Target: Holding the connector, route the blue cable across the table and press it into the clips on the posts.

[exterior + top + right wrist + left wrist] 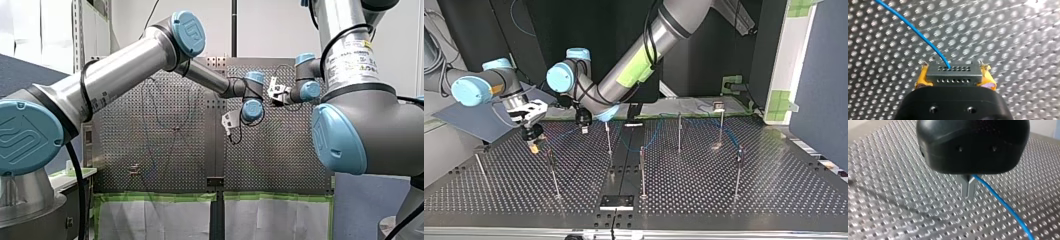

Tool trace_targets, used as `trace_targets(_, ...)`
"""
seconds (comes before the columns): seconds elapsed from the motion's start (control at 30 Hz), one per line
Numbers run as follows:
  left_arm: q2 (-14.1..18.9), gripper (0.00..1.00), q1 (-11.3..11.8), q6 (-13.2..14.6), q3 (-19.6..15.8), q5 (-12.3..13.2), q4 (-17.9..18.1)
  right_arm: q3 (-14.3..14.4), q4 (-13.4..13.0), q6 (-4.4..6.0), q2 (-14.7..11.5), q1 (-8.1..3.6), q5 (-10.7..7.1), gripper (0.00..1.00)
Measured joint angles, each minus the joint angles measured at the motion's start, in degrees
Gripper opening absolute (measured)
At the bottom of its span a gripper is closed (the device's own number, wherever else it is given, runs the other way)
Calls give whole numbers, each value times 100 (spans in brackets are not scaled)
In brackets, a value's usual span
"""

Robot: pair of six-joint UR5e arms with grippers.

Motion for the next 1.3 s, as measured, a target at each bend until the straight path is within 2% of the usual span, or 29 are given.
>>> trace_targets(0.1,138,2,-35,42,-136,50,109,4,96,13,-134,16,0,0)
trace_targets(0.23,326,2,-98,74,-248,127,153,7,278,-56,-329,33,0,0)
trace_targets(0.37,496,2,-136,80,-271,138,154,9,418,-93,-533,41,0,0)
trace_targets(0.63,711,2,-225,64,-273,115,145,24,573,-89,-770,50,2,0)
trace_targets(1.0,878,2,-284,91,-272,104,137,53,658,31,-1131,79,-1,0)
trace_targets(1.17,893,2,-291,98,-214,107,140,52,667,113,-1325,55,0,0)
trace_targets(1.3,895,2,-295,127,-99,119,196,50,681,139,-1411,38,-4,0)
